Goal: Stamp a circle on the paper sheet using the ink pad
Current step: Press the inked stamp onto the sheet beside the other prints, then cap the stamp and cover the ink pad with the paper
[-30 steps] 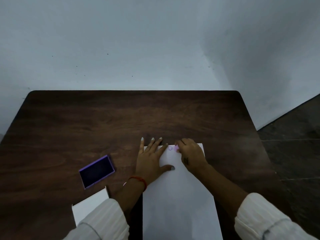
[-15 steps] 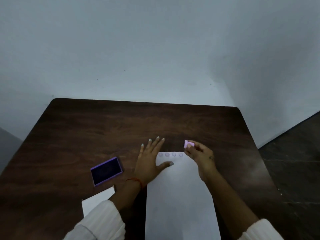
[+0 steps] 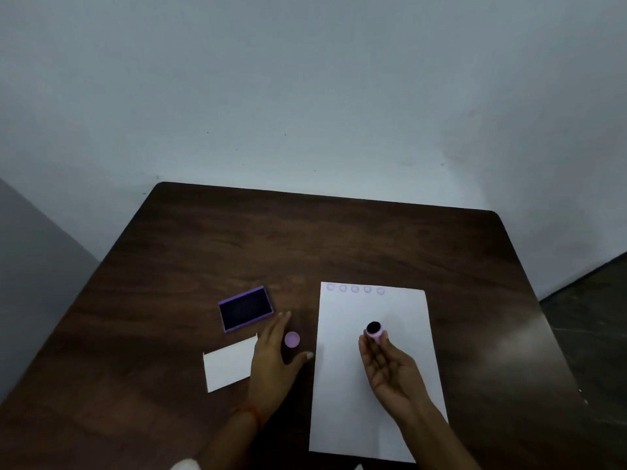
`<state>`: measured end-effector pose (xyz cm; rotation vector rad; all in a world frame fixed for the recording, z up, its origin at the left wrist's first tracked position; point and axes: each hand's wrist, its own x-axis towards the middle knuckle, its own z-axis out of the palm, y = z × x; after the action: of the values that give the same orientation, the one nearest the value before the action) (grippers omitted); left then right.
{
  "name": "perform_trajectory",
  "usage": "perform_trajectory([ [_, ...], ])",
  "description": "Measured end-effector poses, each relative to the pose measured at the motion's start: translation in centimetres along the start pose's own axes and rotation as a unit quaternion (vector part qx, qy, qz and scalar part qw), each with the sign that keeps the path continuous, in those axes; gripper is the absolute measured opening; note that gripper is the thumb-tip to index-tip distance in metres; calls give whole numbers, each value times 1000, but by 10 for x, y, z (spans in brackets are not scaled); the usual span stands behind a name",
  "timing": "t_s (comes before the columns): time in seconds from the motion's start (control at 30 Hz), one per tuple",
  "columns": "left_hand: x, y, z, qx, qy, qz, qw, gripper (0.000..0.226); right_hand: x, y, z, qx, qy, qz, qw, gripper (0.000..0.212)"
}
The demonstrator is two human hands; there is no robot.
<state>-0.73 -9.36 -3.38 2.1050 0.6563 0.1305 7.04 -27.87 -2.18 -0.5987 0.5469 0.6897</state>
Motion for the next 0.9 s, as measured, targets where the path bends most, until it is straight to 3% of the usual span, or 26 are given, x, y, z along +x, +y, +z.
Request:
perform_trajectory([
  [0.17,2,-8,3,58,15,-6,998,67,-2,12,-4,-30,22,-3,999,71],
  [0.27,5,-8,4,83,23,-1,996,52,-3,14,-5,-56,43,-8,997,30],
  [0.3,7,-7,4,84,25,-1,996,46,-3,14,-4,-61,46,-9,997,26],
  [0.43,12,-4,2,72,18,-15,997,31,-6,17,1,-95,32,-19,995,52],
  [0.57,11,8,-5,32,18,-2,999,27,-8,17,12,-182,22,-45,982,18],
  [0.7,3,23,-11,-20,38,4,999,26,-13,23,43,-366,15,-108,924,10],
  [0.9,-11,32,-14,-29,74,28,996,26,-17,42,71,-517,-1,-208,830,19],
])
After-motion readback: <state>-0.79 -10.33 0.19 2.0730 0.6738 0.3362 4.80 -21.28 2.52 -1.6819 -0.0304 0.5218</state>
